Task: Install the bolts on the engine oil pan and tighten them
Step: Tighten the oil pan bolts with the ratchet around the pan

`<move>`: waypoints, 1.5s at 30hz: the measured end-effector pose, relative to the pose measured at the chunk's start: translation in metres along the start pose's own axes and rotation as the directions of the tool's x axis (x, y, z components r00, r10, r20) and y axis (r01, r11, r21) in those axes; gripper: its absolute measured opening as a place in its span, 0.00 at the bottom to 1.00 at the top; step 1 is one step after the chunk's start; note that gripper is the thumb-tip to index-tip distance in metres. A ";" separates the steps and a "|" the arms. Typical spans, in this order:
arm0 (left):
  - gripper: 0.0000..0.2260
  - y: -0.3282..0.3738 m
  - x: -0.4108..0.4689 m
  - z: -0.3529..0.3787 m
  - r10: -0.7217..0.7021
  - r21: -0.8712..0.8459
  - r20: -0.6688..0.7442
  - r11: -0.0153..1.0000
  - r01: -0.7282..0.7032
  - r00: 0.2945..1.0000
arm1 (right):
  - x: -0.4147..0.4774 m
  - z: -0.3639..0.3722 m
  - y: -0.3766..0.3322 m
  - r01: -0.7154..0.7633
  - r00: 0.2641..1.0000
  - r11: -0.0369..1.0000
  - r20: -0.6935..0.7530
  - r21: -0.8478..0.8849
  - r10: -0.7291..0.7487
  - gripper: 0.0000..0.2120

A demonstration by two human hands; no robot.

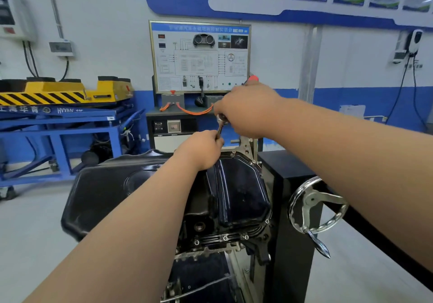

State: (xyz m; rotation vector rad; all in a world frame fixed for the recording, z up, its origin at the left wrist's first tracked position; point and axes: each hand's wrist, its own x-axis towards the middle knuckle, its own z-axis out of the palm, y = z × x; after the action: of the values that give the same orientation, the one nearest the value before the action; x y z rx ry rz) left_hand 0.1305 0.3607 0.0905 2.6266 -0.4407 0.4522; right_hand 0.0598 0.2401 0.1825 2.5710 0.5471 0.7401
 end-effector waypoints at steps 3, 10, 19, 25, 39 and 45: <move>0.10 0.001 -0.001 -0.005 -0.011 -0.009 -0.010 1.000 0.011 1.000 | -0.001 0.000 -0.017 -0.071 0.997 0.996 0.011 0.056 0.071 0.14; 0.09 0.003 0.000 -0.003 -0.087 -0.116 0.057 0.989 0.093 0.995 | -0.001 -0.010 -0.032 -0.135 0.979 0.989 0.162 0.067 0.123 0.13; 0.11 -0.003 0.003 -0.002 -0.054 0.001 -0.021 0.999 0.054 0.998 | 0.002 -0.006 -0.023 -0.212 0.964 0.976 0.175 0.039 0.202 0.14; 0.12 0.000 0.000 0.000 -0.035 0.005 -0.045 0.999 0.035 0.998 | 0.000 -0.008 -0.017 -0.025 0.989 1.000 0.145 -0.012 0.027 0.08; 0.14 0.002 0.001 -0.001 -0.056 -0.111 0.019 0.992 0.058 0.998 | -0.006 -0.008 -0.019 0.078 0.994 0.990 0.091 -0.118 -0.067 0.06; 0.12 -0.001 -0.001 -0.002 -0.063 0.000 -0.014 0.998 0.063 0.998 | -0.002 0.000 -0.027 -0.070 0.991 0.995 0.115 0.068 0.062 0.05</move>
State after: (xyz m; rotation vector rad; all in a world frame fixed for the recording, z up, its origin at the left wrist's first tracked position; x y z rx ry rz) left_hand 0.1300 0.3630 0.0913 2.6283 -0.3527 0.4500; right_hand 0.0507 0.2621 0.1686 2.6895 0.4626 0.6016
